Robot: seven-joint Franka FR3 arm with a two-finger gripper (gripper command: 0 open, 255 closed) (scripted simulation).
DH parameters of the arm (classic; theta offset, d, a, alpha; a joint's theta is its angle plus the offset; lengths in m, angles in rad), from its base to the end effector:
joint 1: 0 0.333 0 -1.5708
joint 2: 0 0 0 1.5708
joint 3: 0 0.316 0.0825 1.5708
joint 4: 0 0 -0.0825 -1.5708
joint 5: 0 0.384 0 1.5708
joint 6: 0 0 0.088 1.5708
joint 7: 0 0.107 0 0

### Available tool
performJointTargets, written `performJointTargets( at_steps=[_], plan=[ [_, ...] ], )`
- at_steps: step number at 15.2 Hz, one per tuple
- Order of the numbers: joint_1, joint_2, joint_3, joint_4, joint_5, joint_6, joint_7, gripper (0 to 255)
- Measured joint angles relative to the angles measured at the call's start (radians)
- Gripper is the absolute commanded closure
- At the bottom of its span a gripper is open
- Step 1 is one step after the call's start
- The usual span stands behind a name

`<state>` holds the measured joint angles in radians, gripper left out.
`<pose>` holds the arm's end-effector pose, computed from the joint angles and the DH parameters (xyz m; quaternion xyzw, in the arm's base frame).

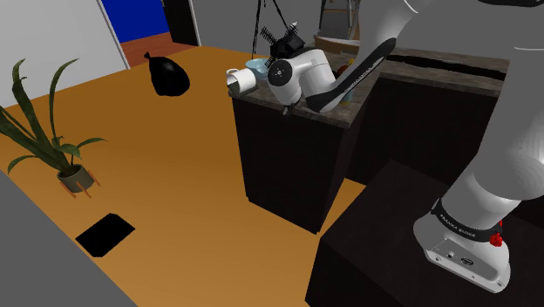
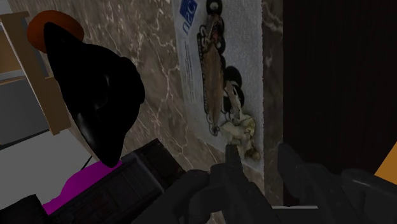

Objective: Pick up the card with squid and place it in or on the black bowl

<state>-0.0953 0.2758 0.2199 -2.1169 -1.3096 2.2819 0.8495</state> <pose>0.5745 0.0469 0.2877 0.9026 0.1057 0.1678 0.3821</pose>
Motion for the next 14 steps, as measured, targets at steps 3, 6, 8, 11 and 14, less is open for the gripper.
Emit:
performJointTargets(
  at_steps=[3, 6, 8, 11, 14],
  plan=[
    [0.000, 0.000, 0.000, 0.000, 0.000, 0.000, 0.000, 255],
    [0.000, 0.000, 0.000, 0.000, 0.000, 0.000, 0.000, 255],
    [0.000, 0.000, 0.000, 0.000, 0.000, 0.000, 0.000, 255],
    [-0.002, -0.019, 0.004, 0.001, 0.020, -0.005, -0.024, 255],
    [-0.005, -0.048, 0.009, -0.001, 0.049, -0.012, -0.059, 255]
  ],
)
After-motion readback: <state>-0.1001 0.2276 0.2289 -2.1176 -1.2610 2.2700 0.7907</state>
